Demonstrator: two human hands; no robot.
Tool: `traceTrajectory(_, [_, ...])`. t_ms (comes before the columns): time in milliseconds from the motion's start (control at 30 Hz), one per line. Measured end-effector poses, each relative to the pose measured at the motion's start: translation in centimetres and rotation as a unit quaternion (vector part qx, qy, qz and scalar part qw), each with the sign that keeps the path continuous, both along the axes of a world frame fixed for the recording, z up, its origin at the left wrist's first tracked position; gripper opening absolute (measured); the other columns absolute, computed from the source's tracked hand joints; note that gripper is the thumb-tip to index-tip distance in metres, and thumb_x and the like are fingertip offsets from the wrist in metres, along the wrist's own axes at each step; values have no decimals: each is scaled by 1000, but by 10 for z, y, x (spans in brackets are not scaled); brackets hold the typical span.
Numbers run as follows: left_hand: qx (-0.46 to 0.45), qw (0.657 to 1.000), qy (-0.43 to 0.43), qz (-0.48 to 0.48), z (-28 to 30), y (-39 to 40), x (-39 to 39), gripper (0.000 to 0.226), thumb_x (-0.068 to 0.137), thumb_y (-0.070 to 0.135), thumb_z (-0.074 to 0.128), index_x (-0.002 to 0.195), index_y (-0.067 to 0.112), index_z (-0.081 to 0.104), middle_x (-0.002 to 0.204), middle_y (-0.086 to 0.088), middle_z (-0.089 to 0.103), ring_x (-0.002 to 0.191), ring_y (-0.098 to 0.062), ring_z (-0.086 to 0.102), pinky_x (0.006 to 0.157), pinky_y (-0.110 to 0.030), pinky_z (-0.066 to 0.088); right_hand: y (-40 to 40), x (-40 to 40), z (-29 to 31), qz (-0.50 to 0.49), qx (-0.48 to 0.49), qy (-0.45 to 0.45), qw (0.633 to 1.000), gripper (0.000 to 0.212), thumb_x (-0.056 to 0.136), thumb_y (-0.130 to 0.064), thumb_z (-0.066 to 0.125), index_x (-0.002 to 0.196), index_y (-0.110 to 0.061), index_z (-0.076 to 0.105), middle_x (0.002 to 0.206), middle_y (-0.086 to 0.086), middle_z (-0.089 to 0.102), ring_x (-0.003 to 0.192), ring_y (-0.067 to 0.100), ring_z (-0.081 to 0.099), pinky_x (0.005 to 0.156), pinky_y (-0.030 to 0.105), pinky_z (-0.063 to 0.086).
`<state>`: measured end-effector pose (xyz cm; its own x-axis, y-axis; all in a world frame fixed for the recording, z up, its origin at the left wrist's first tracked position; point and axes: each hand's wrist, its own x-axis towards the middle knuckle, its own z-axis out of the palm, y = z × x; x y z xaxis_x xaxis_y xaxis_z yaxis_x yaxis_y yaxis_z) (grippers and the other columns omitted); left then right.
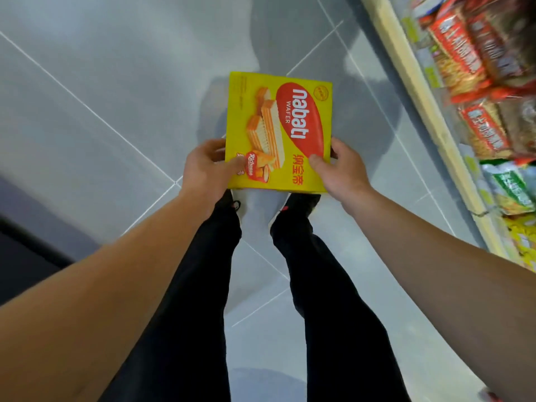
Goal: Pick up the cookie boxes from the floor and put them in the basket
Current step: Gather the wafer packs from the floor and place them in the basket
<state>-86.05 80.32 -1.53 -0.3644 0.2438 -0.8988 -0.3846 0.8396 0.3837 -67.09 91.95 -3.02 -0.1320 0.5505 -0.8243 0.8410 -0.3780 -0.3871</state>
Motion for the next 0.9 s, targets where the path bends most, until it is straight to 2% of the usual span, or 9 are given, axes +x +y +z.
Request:
traceTrajectory(133, [15,995,-93,-34,117,6,-3,27,80,11,74,105,17,65,100,-4,74,80,-17,73,66,-33,60,3,9,119,-9,11,23,1000,38,87,-30,62,125,-30,60,116,-8,67,107,17,63,96,43,51])
traceTrajectory(233, [33,985,-140,-99,202,8,-7,25,86,17,68,111,11,64,100,-9,73,82,-22,73,73,-38,60,0,20,212,-12,37,34,999,40,87,-23,61,126,-27,60,115,-5,66,107,20,62,95,42,50])
traceTrajectory(333, [67,968,-175,-165,272,9,-13,27,87,18,66,113,12,65,99,-10,74,87,-27,72,80,-40,58,-9,33,286,-30,64,53,996,37,92,-14,59,128,-24,59,113,-4,64,102,16,59,87,30,48])
traceTrajectory(433, [96,949,-184,-239,330,14,-10,25,85,12,68,111,12,66,103,-13,73,92,-32,70,81,-44,58,-26,47,355,-103,88,67,989,38,94,-8,58,130,-18,57,113,-4,64,100,13,59,78,17,49])
traceTrajectory(533, [131,926,-204,-289,377,23,0,31,84,5,68,115,8,63,109,-12,71,92,-32,71,74,-41,59,-48,65,406,-158,137,52,976,42,90,-14,61,131,-22,58,121,-1,65,106,18,62,89,33,52])
traceTrajectory(600, [150,904,-215,-337,413,27,19,33,85,2,66,117,5,60,110,-13,71,89,-31,71,69,-38,59,-74,89,446,-215,174,48,960,44,88,-17,63,131,-26,59,121,-4,66,107,15,62,93,38,51])
traceTrajectory(700, [170,874,-233,-390,444,29,51,33,87,3,63,120,5,60,113,-16,69,94,-34,70,80,-46,58,-110,123,485,-292,224,36,929,45,86,-19,68,130,-23,59,119,-6,65,104,14,63,88,33,51])
traceTrajectory(800, [177,849,-244,-435,473,25,102,33,88,6,62,121,7,58,113,-15,69,97,-35,68,80,-43,59,-155,163,519,-410,272,-32,870,49,86,-29,72,131,-19,56,121,0,62,99,17,62,83,27,45])
traceTrajectory(900, [172,833,-274,-449,499,3,163,32,89,9,62,121,8,59,109,-13,69,99,-36,66,82,-44,57,-213,199,544,-517,281,-83,804,66,85,-38,72,140,-15,45,131,4,54,108,21,58,88,31,45])
